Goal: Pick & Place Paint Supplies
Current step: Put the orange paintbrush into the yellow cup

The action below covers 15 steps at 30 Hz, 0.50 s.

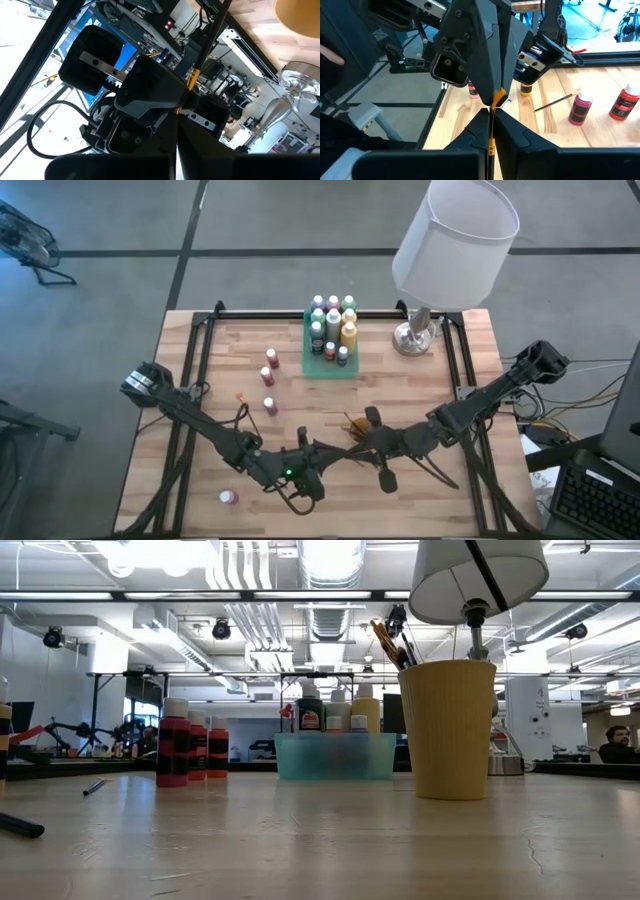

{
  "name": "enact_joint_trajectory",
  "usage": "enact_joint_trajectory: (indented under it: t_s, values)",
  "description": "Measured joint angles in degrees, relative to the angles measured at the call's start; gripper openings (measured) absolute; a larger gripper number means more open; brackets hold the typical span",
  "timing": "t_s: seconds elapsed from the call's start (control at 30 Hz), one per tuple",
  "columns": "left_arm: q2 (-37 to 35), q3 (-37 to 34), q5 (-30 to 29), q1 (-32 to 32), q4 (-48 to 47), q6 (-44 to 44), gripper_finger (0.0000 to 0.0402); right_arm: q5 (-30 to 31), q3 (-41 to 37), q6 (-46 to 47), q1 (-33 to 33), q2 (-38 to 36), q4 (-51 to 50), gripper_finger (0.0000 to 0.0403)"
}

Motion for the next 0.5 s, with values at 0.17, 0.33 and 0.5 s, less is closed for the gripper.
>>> enact_joint_trajectory:
  t_s: [0.17,0.33,0.5]
  values:
    - [0.00,0.04,0.27,-0.02,-1.26,-4.12,0.0024,-0.28,-0.09,0.15,0.00,0.00,-0.46,0.0012]
    - [-0.15,0.11,0.42,-0.29,-1.44,-14.04,0.0056,-0.34,-0.09,0.26,0.00,0.00,-0.42,0.0011]
    - [-1.08,0.11,0.52,-0.37,-0.40,-24.11,0.0110,-0.31,-0.09,0.20,-0.04,0.00,-0.33,0.0011]
